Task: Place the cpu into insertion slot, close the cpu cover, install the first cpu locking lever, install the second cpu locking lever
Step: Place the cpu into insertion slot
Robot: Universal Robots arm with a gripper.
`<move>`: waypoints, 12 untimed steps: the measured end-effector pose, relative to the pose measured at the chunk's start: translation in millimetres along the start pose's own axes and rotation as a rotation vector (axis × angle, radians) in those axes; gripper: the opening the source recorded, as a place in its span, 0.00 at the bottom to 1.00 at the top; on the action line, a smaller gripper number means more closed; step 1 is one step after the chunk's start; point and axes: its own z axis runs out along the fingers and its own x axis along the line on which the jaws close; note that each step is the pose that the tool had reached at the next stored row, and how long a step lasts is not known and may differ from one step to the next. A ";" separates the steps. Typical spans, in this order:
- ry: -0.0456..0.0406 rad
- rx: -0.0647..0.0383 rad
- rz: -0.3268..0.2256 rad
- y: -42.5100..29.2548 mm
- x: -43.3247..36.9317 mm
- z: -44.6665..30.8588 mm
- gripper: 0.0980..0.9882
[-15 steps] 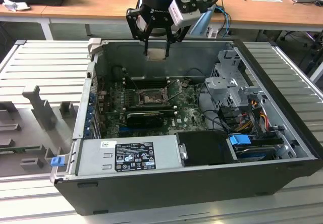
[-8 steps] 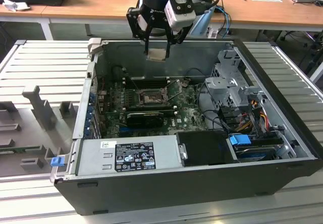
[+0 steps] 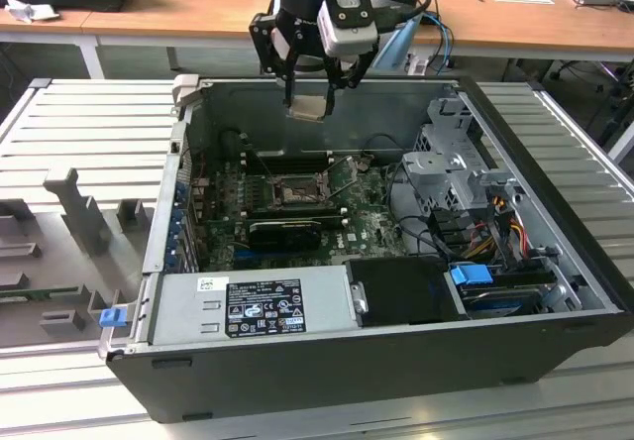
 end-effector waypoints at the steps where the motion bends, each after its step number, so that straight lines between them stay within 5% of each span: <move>1: -0.0006 0.000 0.007 0.0 0.0 0.0 0.48; 12: -0.0091 -0.002 0.102 -0.1 0.0 0.6 0.48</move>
